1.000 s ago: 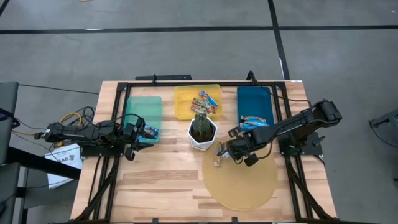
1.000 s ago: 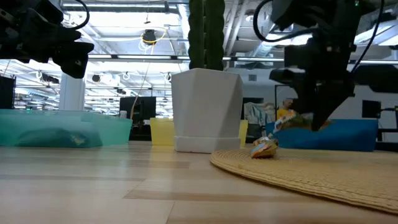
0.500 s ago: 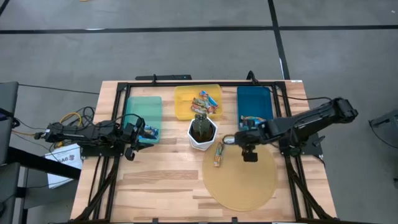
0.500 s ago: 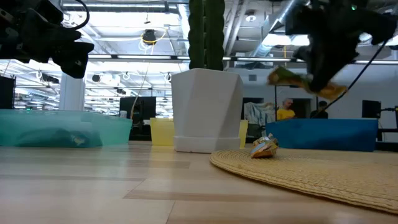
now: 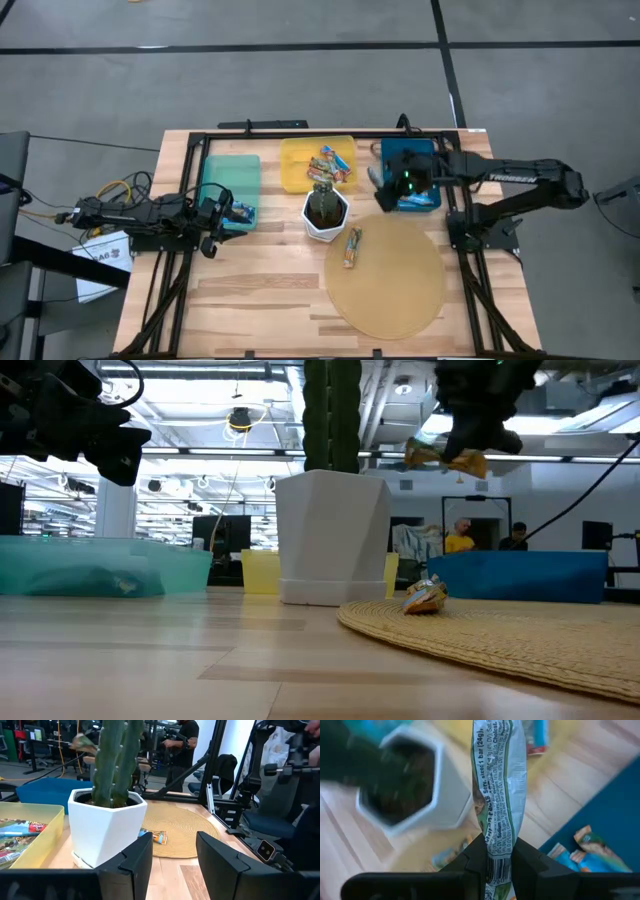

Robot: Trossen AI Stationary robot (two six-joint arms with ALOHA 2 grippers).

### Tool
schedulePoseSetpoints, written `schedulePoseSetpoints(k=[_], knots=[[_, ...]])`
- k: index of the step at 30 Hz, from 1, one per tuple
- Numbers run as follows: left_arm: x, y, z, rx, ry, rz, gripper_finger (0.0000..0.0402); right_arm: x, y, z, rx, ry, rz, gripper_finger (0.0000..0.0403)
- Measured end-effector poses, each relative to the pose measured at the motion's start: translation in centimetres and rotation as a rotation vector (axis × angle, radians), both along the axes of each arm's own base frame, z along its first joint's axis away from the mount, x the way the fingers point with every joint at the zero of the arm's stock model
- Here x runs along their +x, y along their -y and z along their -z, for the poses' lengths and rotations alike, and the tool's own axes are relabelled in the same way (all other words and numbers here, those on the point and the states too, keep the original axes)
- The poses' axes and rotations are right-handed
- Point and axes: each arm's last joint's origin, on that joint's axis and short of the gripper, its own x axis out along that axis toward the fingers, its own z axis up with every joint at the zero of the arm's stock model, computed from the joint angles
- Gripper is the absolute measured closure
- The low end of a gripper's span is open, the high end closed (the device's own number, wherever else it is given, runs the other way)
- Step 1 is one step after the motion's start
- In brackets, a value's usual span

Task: Pick and place Granola Bars by type
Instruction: Put the orange granola bar into the blue bin

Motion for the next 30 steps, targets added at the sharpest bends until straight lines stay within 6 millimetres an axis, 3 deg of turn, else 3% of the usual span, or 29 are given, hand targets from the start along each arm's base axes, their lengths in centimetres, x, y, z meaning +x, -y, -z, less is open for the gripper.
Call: schedulePoseSetpoints(k=[8, 16, 21, 30], knots=[[0.0, 0.0, 0.0, 0.0, 0.0, -0.001, 0.0257, -0.5, 3.9, -0.3, 0.28, 0.061, 0.284, 0.0348], [0.0, 0.0, 0.0, 0.0, 0.0, 0.0, 0.0257, -1.2, 7.8, 1.5, 0.294, -0.042, 0.4, 0.0348], [0.0, 0.0, 0.0, 0.0, 0.0, 0.0, 0.0257, -1.3, 9.8, 2.7, 0.255, -0.104, 0.367, 0.0348], [0.0, 0.0, 0.0, 0.0, 0.0, 0.0, 0.0257, -1.5, 11.4, 4.0, 0.156, -0.197, 0.179, 0.0348]])
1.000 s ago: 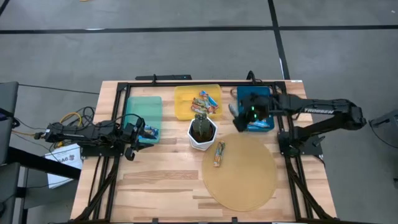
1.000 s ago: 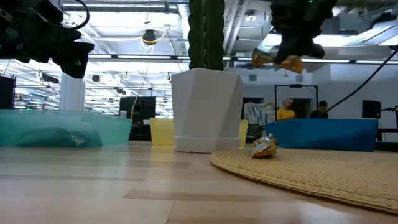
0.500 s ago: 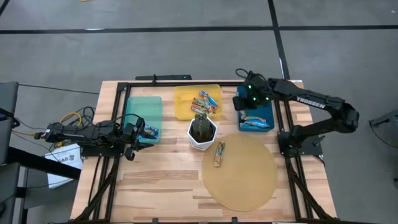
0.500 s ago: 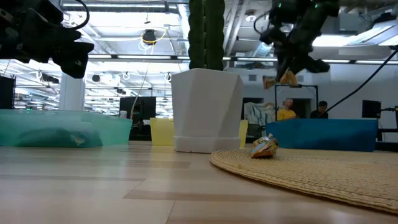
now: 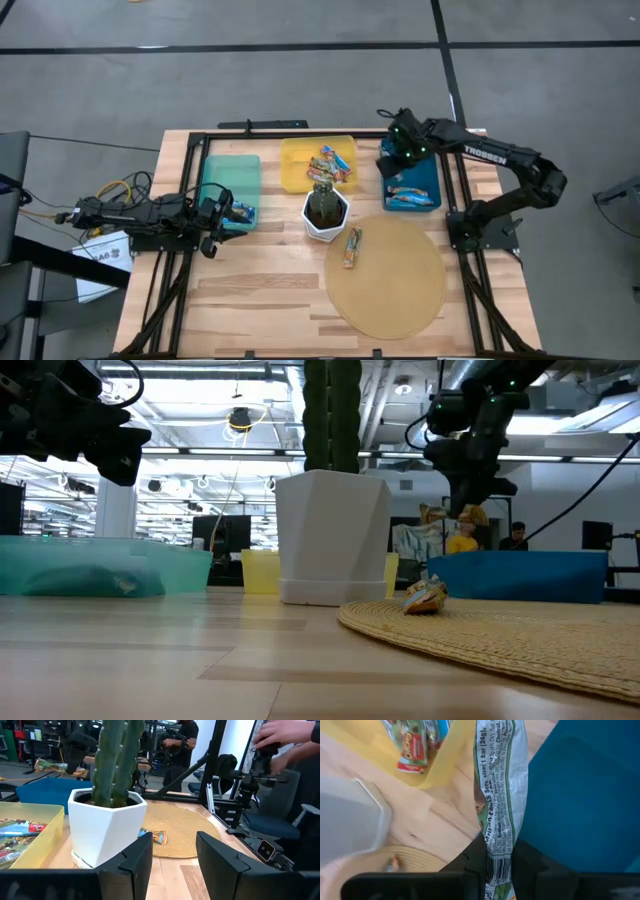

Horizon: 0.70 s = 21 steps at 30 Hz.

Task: Pick and place Granola Bars by type
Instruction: Put the orange granola bar into the blue bin

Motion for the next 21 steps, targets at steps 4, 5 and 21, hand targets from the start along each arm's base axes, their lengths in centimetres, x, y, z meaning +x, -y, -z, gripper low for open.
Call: schedulePoseSetpoints(k=[4, 5, 21], knots=[[0.0, 0.0, 0.0, 0.0, 0.0, 0.0, 0.0257, -0.5, 0.4, 0.2, -0.048, -0.064, -0.045, 0.0348], [0.0, 0.0, 0.0, 0.0, 0.0, 0.0, 0.0257, -0.8, 0.4, 0.1, -0.067, -0.089, -0.05, 0.0348], [0.0, 0.0, 0.0, 0.0, 0.0, 0.0, 0.0257, -2.9, -0.6, -0.8, -0.212, -0.479, -0.577, 0.0348]])
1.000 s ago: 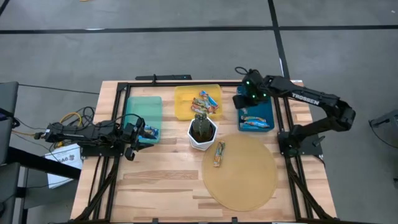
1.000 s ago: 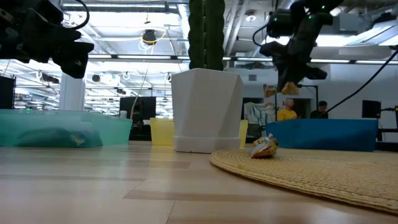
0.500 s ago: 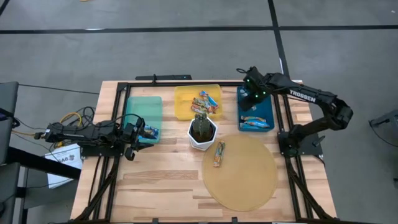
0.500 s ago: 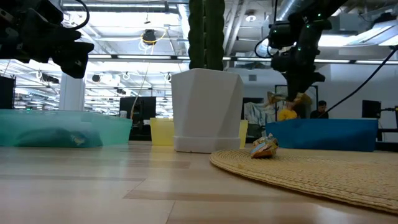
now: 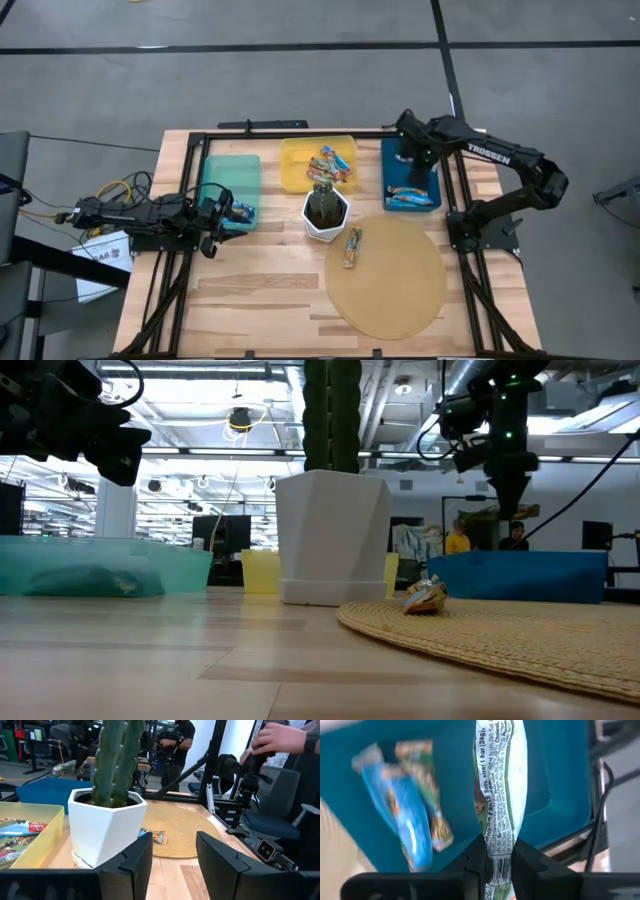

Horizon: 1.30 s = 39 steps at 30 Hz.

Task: Pick and place Granola Bars by type
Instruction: Put the orange granola bar into the blue bin

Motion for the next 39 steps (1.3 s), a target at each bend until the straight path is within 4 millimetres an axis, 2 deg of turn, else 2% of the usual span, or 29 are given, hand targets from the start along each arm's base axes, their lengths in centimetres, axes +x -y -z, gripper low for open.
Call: schedulePoseSetpoints(k=[5, 10, 20, 24, 31, 35, 39], knots=[[0.0, 0.0, 0.0, 0.0, 0.0, 0.0, 0.0257, 0.5, -0.6, 0.6, 0.008, -0.12, -0.231, 0.0348], [0.0, 0.0, 0.0, 0.0, 0.0, 0.0, 0.0257, 1.1, -0.7, 1.3, 0.025, -0.164, -0.314, 0.0348], [0.0, 0.0, 0.0, 0.0, 0.0, 0.0, 0.0257, 2.6, -0.3, 3.3, 0.109, -0.134, -0.282, 0.0348], [0.0, 0.0, 0.0, 0.0, 0.0, 0.0, 0.0257, 2.4, -0.9, 5.0, 0.135, -0.14, -0.289, 0.0348], [0.0, 0.0, 0.0, 0.0, 0.0, 0.0, 0.0257, 2.0, -1.4, 7.0, 0.104, -0.09, -0.159, 0.0345], [0.0, 0.0, 0.0, 0.0, 0.0, 0.0, 0.0257, 1.7, -1.5, 7.7, 0.104, -0.086, -0.1, 0.0327], [0.0, 0.0, 0.0, 0.0, 0.0, 0.0, 0.0257, 1.4, -1.7, 8.2, 0.114, -0.099, -0.094, 0.0293]])
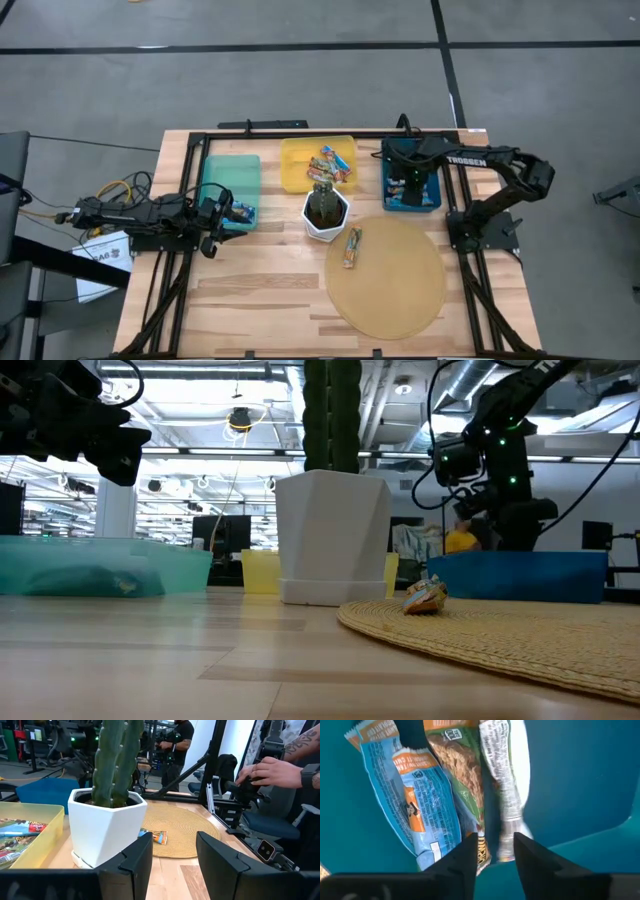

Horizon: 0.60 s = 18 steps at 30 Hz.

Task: Pick and place Granola Bars by type
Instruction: Put the orange granola bar into the blue bin

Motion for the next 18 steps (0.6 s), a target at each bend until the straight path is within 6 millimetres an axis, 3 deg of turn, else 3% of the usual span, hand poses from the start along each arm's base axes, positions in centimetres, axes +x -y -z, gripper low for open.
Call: schedulePoseSetpoints(k=[7, 18], knots=[[0.0, 0.0, 0.0, 0.0, 0.0, 0.0, 0.0257, -0.2, -0.2, -0.2, -0.01, 0.008, 0.016, 0.0227], [0.0, 0.0, 0.0, 0.0, 0.0, 0.0, 0.0257, -0.1, -2.3, -4.6, -0.109, 0.219, 0.161, 0.0193]])
